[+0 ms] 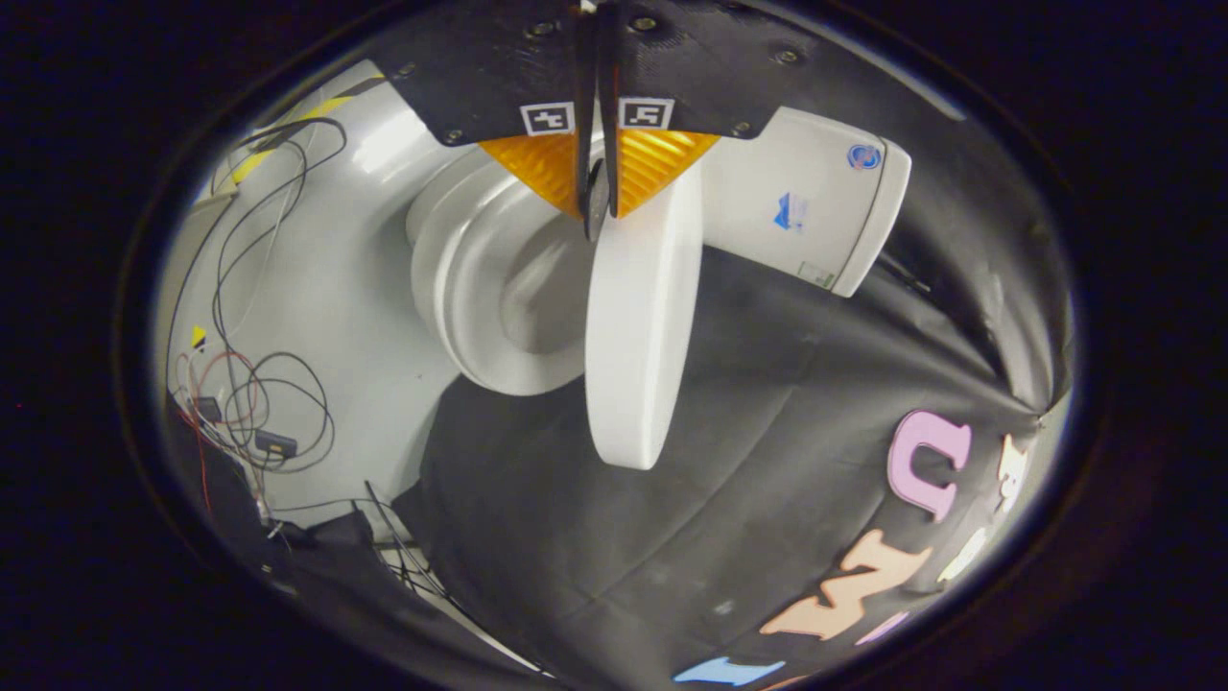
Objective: Open the toilet lid.
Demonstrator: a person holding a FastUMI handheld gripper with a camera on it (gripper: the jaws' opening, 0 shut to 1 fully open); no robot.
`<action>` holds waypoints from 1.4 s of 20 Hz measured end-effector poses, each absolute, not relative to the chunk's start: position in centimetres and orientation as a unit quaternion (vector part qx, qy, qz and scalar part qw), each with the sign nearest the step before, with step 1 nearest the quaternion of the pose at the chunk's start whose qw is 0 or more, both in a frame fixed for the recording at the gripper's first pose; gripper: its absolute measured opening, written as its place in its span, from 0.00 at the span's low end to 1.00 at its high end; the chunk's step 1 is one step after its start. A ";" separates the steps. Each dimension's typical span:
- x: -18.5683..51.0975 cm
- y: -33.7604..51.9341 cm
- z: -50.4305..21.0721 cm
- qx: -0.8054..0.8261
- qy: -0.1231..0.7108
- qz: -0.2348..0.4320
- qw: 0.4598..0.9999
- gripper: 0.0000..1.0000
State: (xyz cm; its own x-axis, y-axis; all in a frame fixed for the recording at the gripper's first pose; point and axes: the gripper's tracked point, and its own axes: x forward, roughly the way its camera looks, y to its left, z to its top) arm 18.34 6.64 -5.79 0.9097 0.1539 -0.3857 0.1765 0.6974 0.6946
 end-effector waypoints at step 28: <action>17.5 17.9 5.3 0.157 0.117 0.063 0.979 0.06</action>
